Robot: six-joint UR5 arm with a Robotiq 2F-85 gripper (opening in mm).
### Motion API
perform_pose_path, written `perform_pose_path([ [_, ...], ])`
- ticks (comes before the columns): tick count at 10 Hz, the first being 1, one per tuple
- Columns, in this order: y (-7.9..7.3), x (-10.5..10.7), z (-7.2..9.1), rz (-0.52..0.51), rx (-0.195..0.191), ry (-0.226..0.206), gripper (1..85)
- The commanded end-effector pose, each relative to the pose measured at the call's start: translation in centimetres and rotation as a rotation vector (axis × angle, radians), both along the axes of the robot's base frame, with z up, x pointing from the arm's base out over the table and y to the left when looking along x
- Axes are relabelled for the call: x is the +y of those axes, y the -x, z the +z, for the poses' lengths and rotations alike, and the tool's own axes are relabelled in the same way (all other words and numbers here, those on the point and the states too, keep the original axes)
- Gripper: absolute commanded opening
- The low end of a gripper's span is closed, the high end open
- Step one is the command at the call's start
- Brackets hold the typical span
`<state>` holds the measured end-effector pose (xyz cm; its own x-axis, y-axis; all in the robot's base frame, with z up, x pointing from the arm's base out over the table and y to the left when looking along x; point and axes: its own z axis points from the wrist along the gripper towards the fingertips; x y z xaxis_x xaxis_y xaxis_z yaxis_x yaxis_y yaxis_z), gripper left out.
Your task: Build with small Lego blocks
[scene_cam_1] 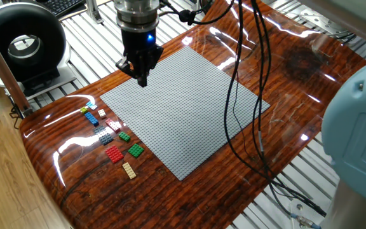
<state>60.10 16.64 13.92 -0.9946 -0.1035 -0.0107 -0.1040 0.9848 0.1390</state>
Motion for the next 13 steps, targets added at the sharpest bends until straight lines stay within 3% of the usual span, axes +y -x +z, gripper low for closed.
perform_pose_path([
  [1, 0.5, 0.2, 0.1, 0.017, 0.018, -0.01, 85.0],
  [3, -0.1, 0.5, 0.0, -0.002, 0.001, -0.018, 85.0],
  [6, -1.9, 1.4, -2.4, -0.033, -0.023, -0.019, 85.0],
  [9, -1.9, 1.7, -2.3, -0.055, -0.015, -0.001, 85.0],
  [10, -1.9, 0.0, -2.0, -0.011, -0.021, 0.044, 85.0],
  [13, -1.0, -0.2, -2.0, -0.012, 0.011, 0.05, 82.3],
])
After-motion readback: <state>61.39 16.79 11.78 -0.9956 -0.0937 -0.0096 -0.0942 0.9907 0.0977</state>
